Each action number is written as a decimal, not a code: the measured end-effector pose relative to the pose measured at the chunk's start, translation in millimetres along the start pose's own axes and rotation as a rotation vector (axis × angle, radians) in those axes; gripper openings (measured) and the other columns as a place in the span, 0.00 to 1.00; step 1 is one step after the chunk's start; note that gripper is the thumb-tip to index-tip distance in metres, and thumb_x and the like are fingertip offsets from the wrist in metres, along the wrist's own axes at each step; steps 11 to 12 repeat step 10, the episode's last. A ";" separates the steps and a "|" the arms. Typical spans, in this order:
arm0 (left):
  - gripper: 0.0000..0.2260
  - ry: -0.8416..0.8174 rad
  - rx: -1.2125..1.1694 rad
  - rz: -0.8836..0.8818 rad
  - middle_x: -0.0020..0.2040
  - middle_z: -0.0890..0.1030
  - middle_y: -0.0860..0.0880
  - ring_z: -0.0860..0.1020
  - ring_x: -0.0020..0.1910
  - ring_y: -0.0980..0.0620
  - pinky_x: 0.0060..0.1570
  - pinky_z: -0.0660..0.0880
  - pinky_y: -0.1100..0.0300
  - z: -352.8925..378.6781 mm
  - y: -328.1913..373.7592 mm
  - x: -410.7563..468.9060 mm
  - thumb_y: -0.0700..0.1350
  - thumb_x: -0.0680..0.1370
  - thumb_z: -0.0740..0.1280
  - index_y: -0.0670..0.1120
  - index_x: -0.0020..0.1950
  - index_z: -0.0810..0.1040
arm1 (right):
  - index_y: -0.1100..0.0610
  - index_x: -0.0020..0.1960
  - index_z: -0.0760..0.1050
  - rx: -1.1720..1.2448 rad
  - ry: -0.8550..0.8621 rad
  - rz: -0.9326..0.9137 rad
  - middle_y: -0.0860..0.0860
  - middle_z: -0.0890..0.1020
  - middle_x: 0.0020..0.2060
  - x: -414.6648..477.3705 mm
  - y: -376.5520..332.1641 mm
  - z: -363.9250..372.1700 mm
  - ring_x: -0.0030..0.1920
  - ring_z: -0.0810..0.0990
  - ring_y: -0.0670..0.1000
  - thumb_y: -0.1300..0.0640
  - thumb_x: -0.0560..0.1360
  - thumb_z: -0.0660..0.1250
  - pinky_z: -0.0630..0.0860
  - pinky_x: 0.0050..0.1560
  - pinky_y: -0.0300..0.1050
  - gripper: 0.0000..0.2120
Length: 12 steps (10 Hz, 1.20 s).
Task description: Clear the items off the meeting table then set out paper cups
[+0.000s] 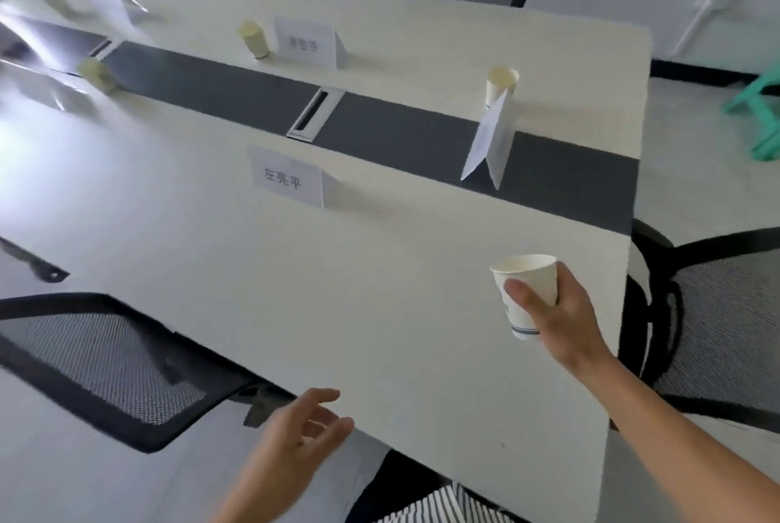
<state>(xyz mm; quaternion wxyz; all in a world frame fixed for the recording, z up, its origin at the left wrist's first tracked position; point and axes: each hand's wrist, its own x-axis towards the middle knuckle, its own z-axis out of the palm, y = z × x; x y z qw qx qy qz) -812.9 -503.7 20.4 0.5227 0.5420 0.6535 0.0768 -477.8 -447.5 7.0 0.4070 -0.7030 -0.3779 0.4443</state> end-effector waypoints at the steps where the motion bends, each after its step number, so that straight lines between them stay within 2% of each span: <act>1: 0.14 -0.002 -0.038 -0.086 0.45 0.82 0.47 0.81 0.44 0.60 0.44 0.77 0.65 -6.2 -6.8 9.4 0.52 0.73 0.71 0.53 0.57 0.76 | 0.47 0.55 0.73 -0.089 -0.054 -0.029 0.44 0.81 0.46 66.7 -9.7 41.7 0.48 0.81 0.50 0.33 0.59 0.71 0.79 0.48 0.53 0.29; 2: 0.20 0.002 -0.045 -0.118 0.46 0.82 0.47 0.81 0.44 0.58 0.48 0.78 0.61 -25.8 -10.5 35.1 0.62 0.67 0.71 0.56 0.55 0.76 | 0.48 0.55 0.71 -0.152 -0.079 -0.023 0.44 0.80 0.48 126.8 -17.3 87.1 0.51 0.80 0.51 0.38 0.60 0.74 0.79 0.51 0.55 0.29; 3: 0.17 0.016 -0.043 -0.112 0.46 0.83 0.48 0.81 0.45 0.58 0.48 0.79 0.59 -45.8 -9.4 72.1 0.59 0.70 0.71 0.57 0.56 0.77 | 0.49 0.58 0.70 -0.175 -0.081 -0.021 0.47 0.79 0.52 181.2 -26.7 130.9 0.54 0.78 0.52 0.43 0.60 0.76 0.77 0.52 0.49 0.31; 4: 0.13 0.050 -0.061 -0.083 0.46 0.83 0.52 0.81 0.45 0.61 0.46 0.77 0.64 -58.7 -7.5 110.0 0.53 0.74 0.70 0.55 0.58 0.76 | 0.52 0.61 0.69 -0.219 -0.053 -0.042 0.47 0.78 0.53 223.7 -33.6 169.4 0.54 0.77 0.52 0.48 0.63 0.78 0.74 0.50 0.44 0.31; 6: 0.14 0.008 -0.110 -0.112 0.49 0.82 0.52 0.80 0.49 0.59 0.47 0.76 0.64 -71.6 -6.2 159.2 0.54 0.75 0.68 0.56 0.60 0.74 | 0.52 0.62 0.67 -0.277 0.013 -0.044 0.44 0.76 0.51 272.3 -22.8 211.5 0.52 0.77 0.51 0.49 0.62 0.78 0.77 0.53 0.50 0.33; 8: 0.16 -0.005 -0.132 -0.144 0.48 0.82 0.52 0.80 0.48 0.60 0.47 0.77 0.63 -73.7 -13.0 182.7 0.55 0.75 0.68 0.55 0.61 0.75 | 0.52 0.62 0.66 -0.311 -0.009 -0.029 0.45 0.78 0.51 279.3 -5.6 216.5 0.53 0.79 0.53 0.49 0.62 0.79 0.78 0.54 0.51 0.34; 10: 0.14 -0.001 -0.124 -0.131 0.48 0.82 0.54 0.80 0.47 0.61 0.46 0.76 0.65 -74.7 2.8 189.0 0.55 0.75 0.68 0.56 0.59 0.74 | 0.52 0.75 0.55 -0.324 -0.054 -0.029 0.49 0.71 0.68 268.7 0.4 196.6 0.65 0.72 0.50 0.53 0.64 0.79 0.72 0.63 0.47 0.47; 12: 0.14 -0.001 -0.124 -0.131 0.48 0.82 0.54 0.80 0.47 0.61 0.46 0.76 0.65 -74.7 2.8 189.0 0.55 0.75 0.68 0.56 0.59 0.74 | 0.52 0.75 0.55 -0.324 -0.054 -0.029 0.49 0.71 0.68 268.7 0.4 196.6 0.65 0.72 0.50 0.53 0.64 0.79 0.72 0.63 0.47 0.47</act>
